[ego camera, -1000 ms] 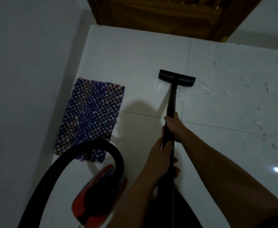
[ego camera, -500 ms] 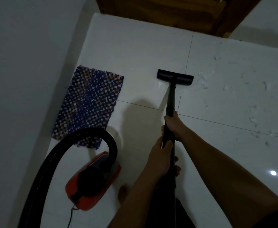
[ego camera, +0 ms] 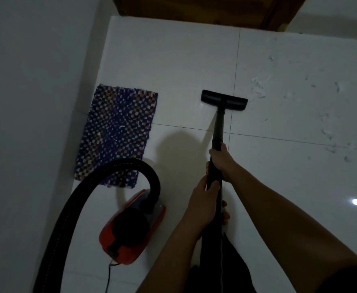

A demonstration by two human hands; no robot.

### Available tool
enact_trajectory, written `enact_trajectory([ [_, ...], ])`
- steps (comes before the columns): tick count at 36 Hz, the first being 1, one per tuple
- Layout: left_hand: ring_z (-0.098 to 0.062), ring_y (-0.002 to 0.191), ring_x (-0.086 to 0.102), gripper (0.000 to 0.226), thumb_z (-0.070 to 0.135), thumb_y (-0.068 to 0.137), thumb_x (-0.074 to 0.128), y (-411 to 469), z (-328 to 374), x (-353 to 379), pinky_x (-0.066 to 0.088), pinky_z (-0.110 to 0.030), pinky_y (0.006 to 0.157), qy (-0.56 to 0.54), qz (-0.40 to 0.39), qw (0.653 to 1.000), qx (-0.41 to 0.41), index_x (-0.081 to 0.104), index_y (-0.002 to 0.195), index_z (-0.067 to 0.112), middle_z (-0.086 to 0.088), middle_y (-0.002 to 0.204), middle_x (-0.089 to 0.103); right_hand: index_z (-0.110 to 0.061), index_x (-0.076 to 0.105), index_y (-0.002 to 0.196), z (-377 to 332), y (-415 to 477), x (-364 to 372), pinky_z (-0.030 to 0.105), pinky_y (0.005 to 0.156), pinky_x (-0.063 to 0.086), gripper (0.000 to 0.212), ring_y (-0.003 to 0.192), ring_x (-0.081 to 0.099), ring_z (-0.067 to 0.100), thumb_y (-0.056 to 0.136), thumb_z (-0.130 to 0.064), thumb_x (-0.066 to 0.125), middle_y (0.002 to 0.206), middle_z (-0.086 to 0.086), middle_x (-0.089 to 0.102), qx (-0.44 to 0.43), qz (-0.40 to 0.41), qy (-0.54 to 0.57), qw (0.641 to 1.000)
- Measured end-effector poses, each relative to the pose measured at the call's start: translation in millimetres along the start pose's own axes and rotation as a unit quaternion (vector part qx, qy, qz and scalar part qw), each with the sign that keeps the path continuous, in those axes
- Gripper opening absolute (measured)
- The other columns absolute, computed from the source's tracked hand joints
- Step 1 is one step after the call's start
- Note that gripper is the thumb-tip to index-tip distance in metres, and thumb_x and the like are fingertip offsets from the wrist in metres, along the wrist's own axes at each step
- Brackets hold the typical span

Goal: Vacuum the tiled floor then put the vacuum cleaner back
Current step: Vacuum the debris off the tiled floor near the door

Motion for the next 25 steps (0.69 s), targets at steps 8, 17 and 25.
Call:
enact_trajectory([
  [8, -0.023, 0.069, 0.054, 0.04, 0.036, 0.096, 0.041, -10.2, -39.0, -21.1, 0.046, -0.039, 0.07, 0.063, 0.006, 0.998, 0.008, 0.045, 0.135, 0.029, -0.032, 0.12, 0.057, -0.029, 0.021, 0.146, 34.9, -22.0, 12.0, 0.029, 0.042, 0.045, 0.052, 0.042, 0.049, 0.022, 0.099, -0.014, 0.038, 0.06, 0.012, 0.049, 0.005, 0.01, 0.024, 1.0],
  [17, -0.023, 0.062, 0.054, 0.031, 0.033, 0.098, 0.039, -35.8, -79.4, -21.9, 0.047, -0.036, 0.063, 0.088, -0.037, 0.995, -0.005, 0.049, 0.127, 0.027, -0.02, 0.082, 0.057, -0.026, 0.022, 0.145, 83.8, -49.5, 6.7, 0.031, 0.044, 0.045, 0.049, 0.045, 0.048, 0.022, 0.1, -0.013, 0.037, 0.064, 0.011, 0.049, 0.007, 0.039, 0.048, 0.998],
  [25, -0.018, 0.051, 0.053, 0.027, 0.029, 0.1, 0.037, -62.8, -103.2, -11.1, 0.046, -0.03, 0.051, 0.098, -0.054, 0.994, -0.009, 0.048, 0.124, 0.027, -0.008, 0.071, 0.055, -0.023, 0.022, 0.146, 115.2, -71.4, -5.8, 0.033, 0.047, 0.046, 0.049, 0.048, 0.049, 0.022, 0.1, -0.012, 0.036, 0.069, 0.011, 0.048, 0.011, 0.048, 0.057, 0.997],
])
Point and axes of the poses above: each hand's wrist, its own y-axis towards the middle knuckle, its own x-axis out of the palm, z = x × y, the point moved 7 cm from there along y, towards the middle knuckle
